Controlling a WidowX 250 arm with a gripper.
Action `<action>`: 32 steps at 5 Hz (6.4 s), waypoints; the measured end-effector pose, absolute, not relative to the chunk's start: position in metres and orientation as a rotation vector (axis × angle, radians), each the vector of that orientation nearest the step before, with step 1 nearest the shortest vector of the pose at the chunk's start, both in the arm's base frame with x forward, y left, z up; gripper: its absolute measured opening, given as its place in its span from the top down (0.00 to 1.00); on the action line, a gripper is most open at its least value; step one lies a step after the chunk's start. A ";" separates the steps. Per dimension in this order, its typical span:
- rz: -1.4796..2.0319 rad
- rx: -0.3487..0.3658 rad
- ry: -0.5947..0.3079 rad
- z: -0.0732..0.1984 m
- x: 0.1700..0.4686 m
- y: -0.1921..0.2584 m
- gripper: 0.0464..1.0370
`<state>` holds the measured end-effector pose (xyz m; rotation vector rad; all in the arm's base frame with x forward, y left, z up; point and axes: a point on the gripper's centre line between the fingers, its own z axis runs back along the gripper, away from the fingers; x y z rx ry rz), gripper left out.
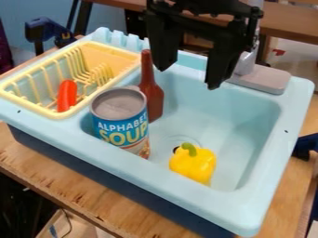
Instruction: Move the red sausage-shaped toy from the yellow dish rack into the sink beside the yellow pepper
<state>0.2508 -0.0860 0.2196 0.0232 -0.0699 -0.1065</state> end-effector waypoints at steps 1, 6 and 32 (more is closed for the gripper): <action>-0.106 0.028 -0.044 0.213 0.250 -0.086 0.04; 0.187 0.090 -0.019 0.218 0.271 0.038 0.04; 0.559 -0.077 -0.303 0.215 0.278 -0.070 0.48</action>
